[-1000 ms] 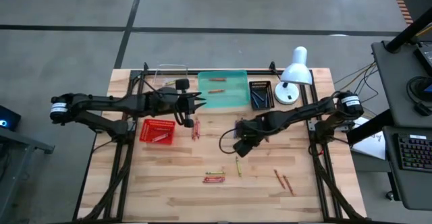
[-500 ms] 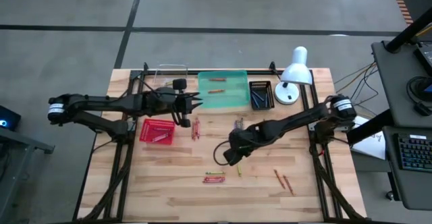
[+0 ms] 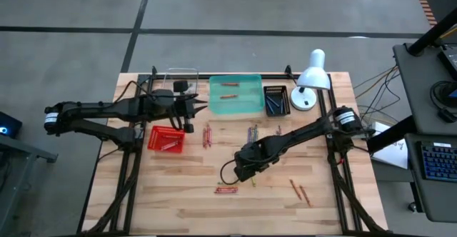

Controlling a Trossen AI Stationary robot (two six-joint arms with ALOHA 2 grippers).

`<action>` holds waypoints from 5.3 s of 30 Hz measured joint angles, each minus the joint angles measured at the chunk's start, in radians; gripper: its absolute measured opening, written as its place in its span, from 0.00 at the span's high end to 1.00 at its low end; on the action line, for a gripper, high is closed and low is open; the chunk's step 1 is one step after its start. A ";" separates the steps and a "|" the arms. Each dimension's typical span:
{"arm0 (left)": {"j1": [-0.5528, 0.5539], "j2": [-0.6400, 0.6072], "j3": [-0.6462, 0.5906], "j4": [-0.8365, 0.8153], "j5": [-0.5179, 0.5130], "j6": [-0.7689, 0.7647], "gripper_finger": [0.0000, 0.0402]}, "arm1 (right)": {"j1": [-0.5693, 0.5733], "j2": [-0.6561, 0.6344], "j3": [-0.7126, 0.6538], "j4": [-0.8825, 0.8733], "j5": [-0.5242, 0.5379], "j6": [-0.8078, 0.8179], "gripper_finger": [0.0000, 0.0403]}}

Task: Sort crayons
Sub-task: Put the green crayon into the transparent bin

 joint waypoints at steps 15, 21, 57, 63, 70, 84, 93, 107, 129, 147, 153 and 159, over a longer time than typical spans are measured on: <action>0.000 0.000 0.000 0.003 0.000 0.005 0.89 | -0.002 0.111 0.016 -0.002 0.052 -0.074 0.75; 0.000 0.000 0.000 0.008 0.003 -0.020 0.89 | -0.004 0.123 0.015 0.009 0.082 -0.124 0.89; -0.001 -0.417 -0.006 0.026 0.195 -0.290 0.89 | -0.463 -0.026 0.015 1.205 0.017 -1.140 0.98; -0.001 -0.425 -0.006 0.022 0.189 -0.283 0.89 | -0.548 0.093 0.122 1.344 0.011 -1.216 0.98; -0.001 -0.424 -0.006 0.015 0.180 -0.281 0.89 | -0.590 0.274 0.327 1.364 -0.012 -1.259 0.98; 0.000 -0.440 -0.006 -0.017 0.122 -0.270 0.89 | -0.625 0.644 0.788 1.300 -0.018 -1.217 0.98; -0.001 -0.446 -0.006 -0.034 0.122 -0.270 0.89 | -0.624 0.699 0.886 1.107 -0.015 -1.242 0.98; -0.001 -0.443 -0.006 -0.041 0.115 -0.281 0.89 | -0.621 0.700 0.885 1.043 -0.013 -1.264 0.96; -0.001 -0.409 -0.006 -0.047 0.105 -0.285 0.89 | -0.607 0.697 0.888 0.945 -0.015 -1.327 0.90; -0.001 -0.409 -0.006 -0.046 0.104 -0.281 0.89 | -0.593 0.695 0.900 0.837 -0.016 -1.376 0.90; -0.001 -0.409 -0.006 -0.046 0.104 -0.281 0.89 | -0.593 0.694 0.900 0.822 -0.016 -1.376 0.90; -0.001 -0.409 -0.006 -0.046 0.104 -0.281 0.89 | -0.594 0.693 0.902 0.811 -0.016 -1.394 0.91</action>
